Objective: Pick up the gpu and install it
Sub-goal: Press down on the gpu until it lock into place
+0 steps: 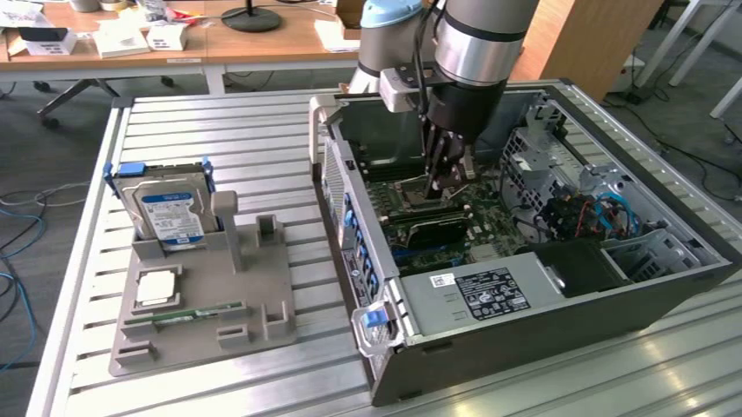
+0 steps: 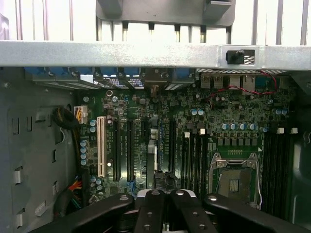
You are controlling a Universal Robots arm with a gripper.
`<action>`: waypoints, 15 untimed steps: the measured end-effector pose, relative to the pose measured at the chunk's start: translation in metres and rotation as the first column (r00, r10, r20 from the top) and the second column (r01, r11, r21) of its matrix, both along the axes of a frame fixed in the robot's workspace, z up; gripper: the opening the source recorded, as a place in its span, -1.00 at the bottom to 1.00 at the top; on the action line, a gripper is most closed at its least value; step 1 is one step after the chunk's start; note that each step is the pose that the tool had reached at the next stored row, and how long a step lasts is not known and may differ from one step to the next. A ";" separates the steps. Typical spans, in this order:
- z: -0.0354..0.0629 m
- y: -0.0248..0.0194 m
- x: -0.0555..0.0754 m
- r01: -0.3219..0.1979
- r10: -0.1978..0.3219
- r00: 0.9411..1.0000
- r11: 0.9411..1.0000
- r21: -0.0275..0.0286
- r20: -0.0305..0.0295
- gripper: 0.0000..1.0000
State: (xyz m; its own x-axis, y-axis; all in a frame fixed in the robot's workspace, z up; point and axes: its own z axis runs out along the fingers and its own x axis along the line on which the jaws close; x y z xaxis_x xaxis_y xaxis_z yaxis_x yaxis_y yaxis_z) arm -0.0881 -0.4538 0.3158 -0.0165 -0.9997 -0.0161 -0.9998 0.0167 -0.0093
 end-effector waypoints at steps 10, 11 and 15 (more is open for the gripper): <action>-0.0008 0.0000 0.000 0.000 0.000 1.000 1.000 0.000 0.000 -0.79; -0.0012 0.0000 0.000 0.000 0.000 1.000 1.000 0.000 0.000 -0.79; -0.0035 0.0000 0.000 0.000 0.000 1.000 1.000 0.000 0.000 -0.79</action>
